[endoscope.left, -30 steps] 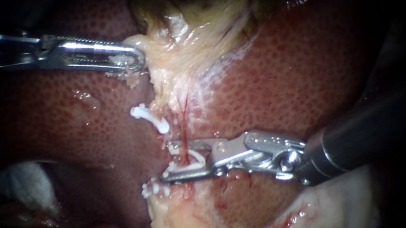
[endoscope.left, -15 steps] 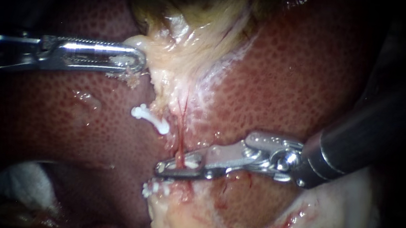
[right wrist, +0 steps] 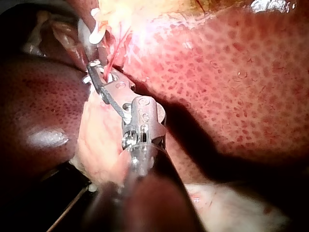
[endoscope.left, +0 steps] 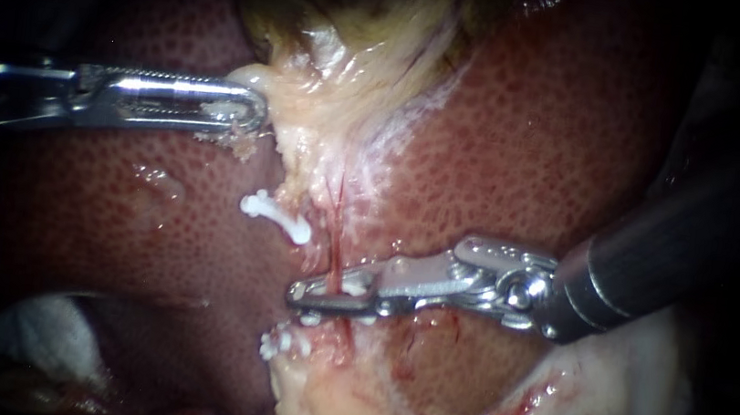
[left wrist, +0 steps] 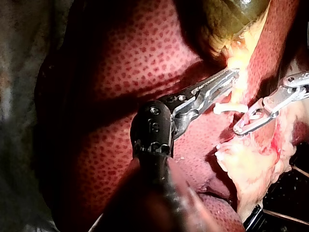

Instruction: Clipping second clip right tube

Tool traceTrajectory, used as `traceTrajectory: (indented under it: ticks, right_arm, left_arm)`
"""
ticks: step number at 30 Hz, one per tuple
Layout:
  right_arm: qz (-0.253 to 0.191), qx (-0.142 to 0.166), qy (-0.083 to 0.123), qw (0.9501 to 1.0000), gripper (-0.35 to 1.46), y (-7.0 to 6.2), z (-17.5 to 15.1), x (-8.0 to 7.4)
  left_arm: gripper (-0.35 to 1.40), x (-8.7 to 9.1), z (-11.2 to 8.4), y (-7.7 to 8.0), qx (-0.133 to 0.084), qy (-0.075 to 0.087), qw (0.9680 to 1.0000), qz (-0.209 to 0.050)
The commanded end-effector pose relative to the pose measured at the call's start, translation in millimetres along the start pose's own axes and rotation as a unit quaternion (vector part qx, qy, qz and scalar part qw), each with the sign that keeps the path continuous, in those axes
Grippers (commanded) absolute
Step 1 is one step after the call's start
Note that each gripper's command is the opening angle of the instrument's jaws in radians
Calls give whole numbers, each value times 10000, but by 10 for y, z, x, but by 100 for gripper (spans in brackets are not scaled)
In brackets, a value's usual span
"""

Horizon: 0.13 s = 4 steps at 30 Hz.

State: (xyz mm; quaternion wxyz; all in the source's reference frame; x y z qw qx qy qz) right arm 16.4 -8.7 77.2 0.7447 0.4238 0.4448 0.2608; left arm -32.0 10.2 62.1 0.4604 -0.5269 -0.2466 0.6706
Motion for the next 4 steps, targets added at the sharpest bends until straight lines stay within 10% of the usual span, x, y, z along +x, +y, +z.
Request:
traceTrajectory:
  ticks: [1, 4]
  right_arm:
    - [2, 13, -6, 10000, -35, 0, 0, 0]
    - [2, 39, -21, 10000, -35, 0, 0, 0]
  left_arm:
    - [-35, 0, 0, 0, 1, 1, 10000, -1]
    - [-35, 0, 0, 0, 0, 0, 10000, -1]
